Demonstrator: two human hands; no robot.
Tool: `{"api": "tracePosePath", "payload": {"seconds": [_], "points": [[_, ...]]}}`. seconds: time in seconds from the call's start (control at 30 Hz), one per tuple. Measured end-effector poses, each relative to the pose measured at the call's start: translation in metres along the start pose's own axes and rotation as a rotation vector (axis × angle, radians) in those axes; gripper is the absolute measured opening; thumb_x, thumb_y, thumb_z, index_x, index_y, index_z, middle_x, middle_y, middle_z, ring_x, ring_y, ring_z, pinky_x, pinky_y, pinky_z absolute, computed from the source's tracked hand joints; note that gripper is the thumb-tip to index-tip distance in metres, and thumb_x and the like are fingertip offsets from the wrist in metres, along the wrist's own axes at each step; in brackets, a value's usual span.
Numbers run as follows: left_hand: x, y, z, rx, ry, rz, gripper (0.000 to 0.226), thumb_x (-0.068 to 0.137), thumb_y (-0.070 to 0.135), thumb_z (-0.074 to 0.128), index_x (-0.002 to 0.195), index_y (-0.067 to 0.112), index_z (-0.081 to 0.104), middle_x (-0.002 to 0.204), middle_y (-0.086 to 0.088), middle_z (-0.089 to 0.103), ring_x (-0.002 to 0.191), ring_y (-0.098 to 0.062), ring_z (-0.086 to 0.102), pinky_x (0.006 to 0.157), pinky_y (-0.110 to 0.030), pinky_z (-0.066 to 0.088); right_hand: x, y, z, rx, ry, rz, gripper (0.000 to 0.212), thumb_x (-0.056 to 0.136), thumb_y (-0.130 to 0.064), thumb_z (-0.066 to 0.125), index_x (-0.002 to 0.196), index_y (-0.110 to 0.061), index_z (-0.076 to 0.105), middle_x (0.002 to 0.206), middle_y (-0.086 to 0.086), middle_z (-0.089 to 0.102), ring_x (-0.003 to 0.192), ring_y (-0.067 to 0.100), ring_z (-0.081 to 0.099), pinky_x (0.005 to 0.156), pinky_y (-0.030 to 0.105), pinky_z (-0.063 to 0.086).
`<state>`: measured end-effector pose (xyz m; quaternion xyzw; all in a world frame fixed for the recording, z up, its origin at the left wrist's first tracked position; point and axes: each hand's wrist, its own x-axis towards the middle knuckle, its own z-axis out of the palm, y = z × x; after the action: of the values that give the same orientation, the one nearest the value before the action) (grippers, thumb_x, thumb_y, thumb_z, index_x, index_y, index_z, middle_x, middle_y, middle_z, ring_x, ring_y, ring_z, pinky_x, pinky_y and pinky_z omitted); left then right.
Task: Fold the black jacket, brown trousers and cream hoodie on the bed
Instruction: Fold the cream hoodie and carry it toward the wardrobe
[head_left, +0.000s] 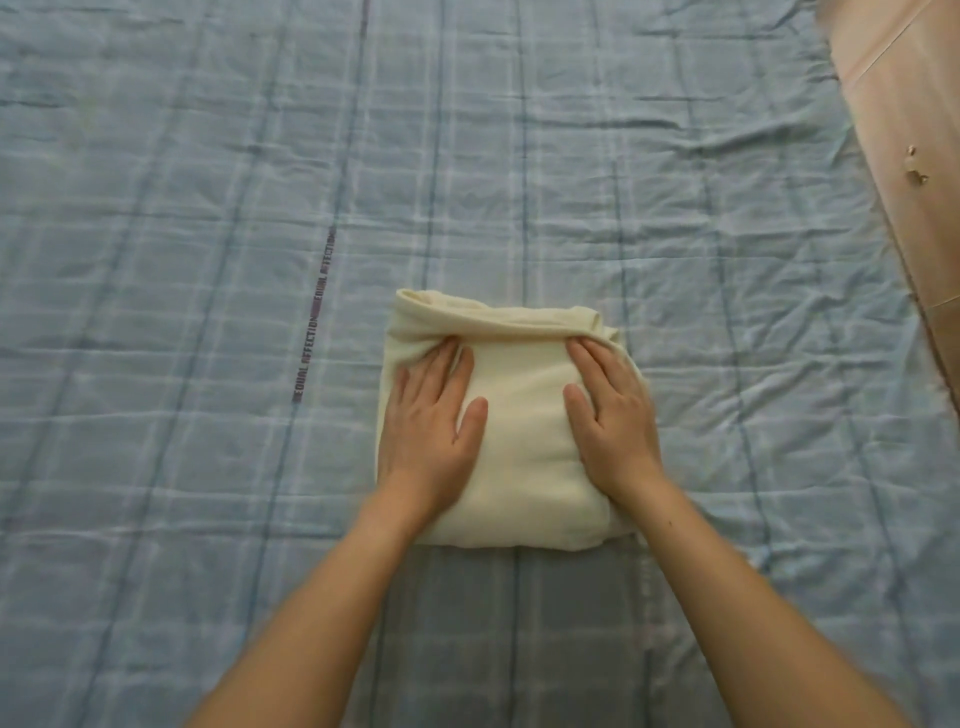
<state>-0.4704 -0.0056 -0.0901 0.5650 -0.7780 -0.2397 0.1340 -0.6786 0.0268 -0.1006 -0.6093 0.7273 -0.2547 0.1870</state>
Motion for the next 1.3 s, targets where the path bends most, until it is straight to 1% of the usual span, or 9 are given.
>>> {"api": "tracePosePath", "payload": {"seconds": [0.23,0.33,0.43,0.53,0.7,0.9,1.0,1.13,1.3], "points": [[0.008,-0.010,0.007,-0.284,-0.092,-0.097,0.061,0.093,0.042,0.041,0.149,0.019,0.038,0.156,-0.002,0.034,0.144,-0.013,0.026,0.117,-0.022,0.012,0.009,0.014,0.014,0.130,-0.003,0.016,0.054,0.092,-0.036,0.041,0.135,-0.009,0.059,0.141,0.010,0.055,0.133,0.026,0.048,0.116,0.038,0.031],[0.004,0.002,-0.001,-0.195,-0.052,-0.058,0.057,0.094,0.039,0.039,0.144,0.012,0.047,0.150,-0.008,0.043,0.139,-0.023,0.036,0.117,-0.034,0.024,0.009,0.010,0.009,0.118,-0.013,0.025,0.055,0.092,-0.036,0.038,0.136,-0.011,0.058,0.142,0.008,0.054,0.134,0.026,0.048,0.116,0.040,0.031],[0.013,0.018,-0.012,0.094,0.059,0.259,0.046,0.093,0.031,0.041,0.127,0.007,0.061,0.133,-0.014,0.058,0.120,-0.034,0.054,0.100,-0.045,0.040,0.010,0.010,0.005,0.114,-0.009,0.020,0.055,0.093,-0.034,0.035,0.137,-0.011,0.057,0.144,0.007,0.053,0.135,0.024,0.047,0.116,0.039,0.030],[0.029,0.027,-0.020,0.313,-0.003,0.519,0.047,0.093,0.031,0.043,0.134,0.014,0.057,0.143,-0.007,0.053,0.133,-0.030,0.047,0.110,-0.046,0.032,0.013,0.004,-0.002,-0.008,-0.029,-0.012,0.055,0.091,-0.033,0.036,0.138,-0.013,0.057,0.145,0.005,0.052,0.135,0.023,0.046,0.113,0.038,0.029],[0.062,0.002,-0.015,0.215,-0.158,0.178,0.062,0.093,0.047,0.021,0.152,0.029,0.029,0.162,0.009,0.017,0.151,-0.013,0.004,0.121,-0.045,-0.006,0.030,0.008,-0.010,-0.221,-0.035,-0.188,0.062,0.089,-0.040,0.040,0.149,-0.022,0.044,0.156,0.000,0.039,0.146,0.022,0.030,0.119,0.047,0.018],[0.068,-0.022,0.013,-0.334,-0.101,-0.004,0.053,0.091,0.023,0.041,0.143,0.018,0.046,0.151,0.012,0.036,0.145,-0.008,0.020,0.122,-0.044,0.007,0.039,0.028,0.013,0.052,-0.129,-0.002,0.061,0.090,-0.046,0.036,0.143,-0.022,0.052,0.154,0.002,0.043,0.144,0.025,0.035,0.119,0.048,0.023],[0.074,-0.016,0.006,-0.268,-0.163,0.000,0.055,0.091,0.024,0.037,0.145,0.017,0.044,0.154,0.005,0.036,0.148,-0.016,0.021,0.122,-0.043,0.007,0.044,0.019,0.001,0.019,-0.174,0.046,0.065,0.088,-0.049,0.032,0.144,-0.021,0.050,0.154,0.002,0.041,0.144,0.024,0.035,0.120,0.043,0.021],[0.062,-0.017,0.003,-0.077,-0.133,0.081,0.056,0.095,0.027,0.029,0.150,0.022,0.035,0.158,0.009,0.027,0.149,-0.011,0.014,0.122,-0.041,0.000,0.031,-0.006,-0.006,-0.192,-0.137,0.071,0.061,0.093,-0.048,0.031,0.150,-0.030,0.040,0.160,-0.002,0.032,0.150,0.025,0.021,0.120,0.054,0.009],[0.050,-0.024,0.012,-0.190,-0.069,0.070,0.052,0.096,0.021,0.034,0.147,0.019,0.041,0.156,0.007,0.032,0.148,-0.011,0.017,0.121,-0.036,0.000,-0.017,-0.021,0.015,-0.225,-0.104,0.069,0.063,0.093,-0.053,0.027,0.150,-0.031,0.040,0.161,0.002,0.029,0.152,0.028,0.015,0.120,0.055,0.008]]}}
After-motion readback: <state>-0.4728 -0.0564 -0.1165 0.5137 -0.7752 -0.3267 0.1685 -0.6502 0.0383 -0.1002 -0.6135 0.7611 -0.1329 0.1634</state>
